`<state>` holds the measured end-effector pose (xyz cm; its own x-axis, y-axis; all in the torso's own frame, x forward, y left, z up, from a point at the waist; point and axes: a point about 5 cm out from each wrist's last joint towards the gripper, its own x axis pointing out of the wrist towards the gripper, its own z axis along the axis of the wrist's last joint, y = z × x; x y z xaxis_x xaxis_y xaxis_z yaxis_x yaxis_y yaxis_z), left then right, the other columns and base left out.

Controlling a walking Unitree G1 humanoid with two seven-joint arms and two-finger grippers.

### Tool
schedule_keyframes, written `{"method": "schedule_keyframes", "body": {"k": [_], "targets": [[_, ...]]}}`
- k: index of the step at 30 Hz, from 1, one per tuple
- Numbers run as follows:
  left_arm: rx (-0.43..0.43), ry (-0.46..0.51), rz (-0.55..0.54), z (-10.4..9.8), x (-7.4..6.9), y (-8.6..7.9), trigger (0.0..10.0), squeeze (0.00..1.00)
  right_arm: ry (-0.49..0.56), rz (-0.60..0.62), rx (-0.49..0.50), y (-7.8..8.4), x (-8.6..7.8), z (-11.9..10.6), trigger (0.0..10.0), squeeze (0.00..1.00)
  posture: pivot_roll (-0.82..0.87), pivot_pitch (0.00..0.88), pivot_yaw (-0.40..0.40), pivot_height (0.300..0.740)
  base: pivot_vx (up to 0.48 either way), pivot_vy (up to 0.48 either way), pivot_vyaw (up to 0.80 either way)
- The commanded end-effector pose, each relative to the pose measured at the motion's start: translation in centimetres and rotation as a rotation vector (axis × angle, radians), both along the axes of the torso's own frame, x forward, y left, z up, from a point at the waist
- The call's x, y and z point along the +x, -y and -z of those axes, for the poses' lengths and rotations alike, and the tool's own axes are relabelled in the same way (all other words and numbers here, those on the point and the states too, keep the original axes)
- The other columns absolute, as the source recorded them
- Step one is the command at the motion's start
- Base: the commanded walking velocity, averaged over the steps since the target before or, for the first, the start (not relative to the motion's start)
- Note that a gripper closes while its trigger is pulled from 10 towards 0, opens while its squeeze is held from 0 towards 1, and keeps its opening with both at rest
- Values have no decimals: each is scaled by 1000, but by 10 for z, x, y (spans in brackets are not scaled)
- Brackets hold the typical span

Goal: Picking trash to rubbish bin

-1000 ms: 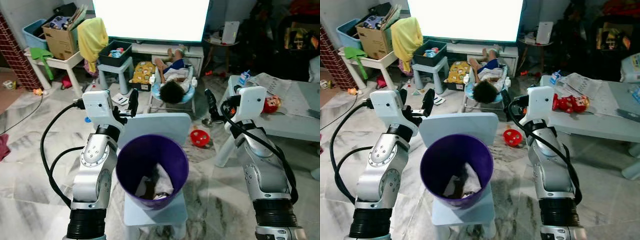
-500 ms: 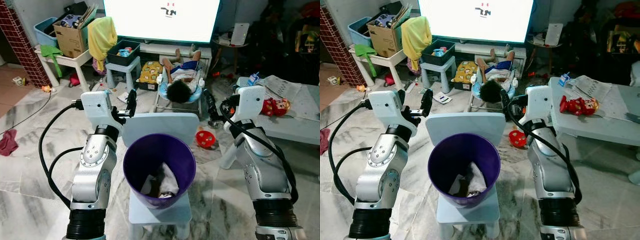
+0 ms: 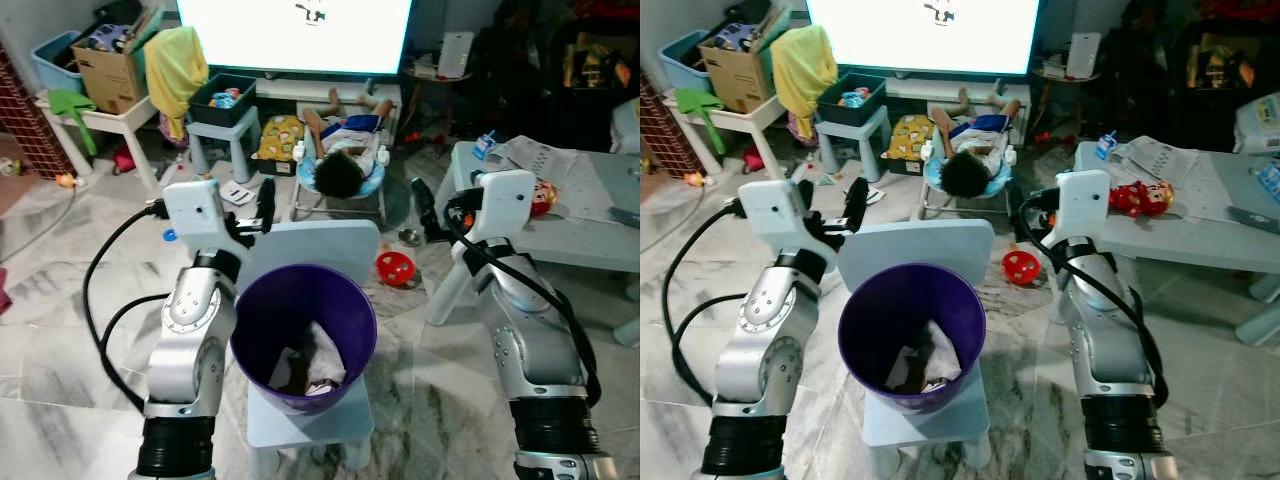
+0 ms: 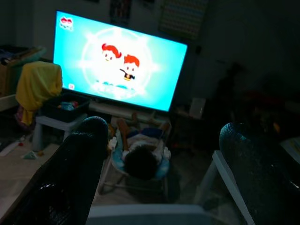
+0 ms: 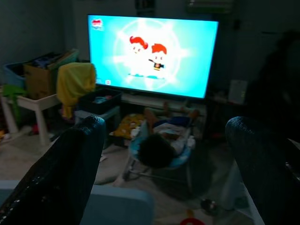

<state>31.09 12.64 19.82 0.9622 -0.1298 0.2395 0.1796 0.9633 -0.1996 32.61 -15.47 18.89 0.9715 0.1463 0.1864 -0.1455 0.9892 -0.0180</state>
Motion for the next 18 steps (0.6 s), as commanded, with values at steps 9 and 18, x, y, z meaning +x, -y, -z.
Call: {"method": "schedule_keyframes", "body": {"k": [9,18], "targets": [[3,5,-18,-4,5,-9,10000,0,34,-1,-2,-1,5,-11,10000,0,6,4,-38,740,0,0,0],[4,-2,-11,-4,5,-7,10000,0,39,4,-4,1,6,-13,10000,0,7,2,-34,740,0,255,0]]}}
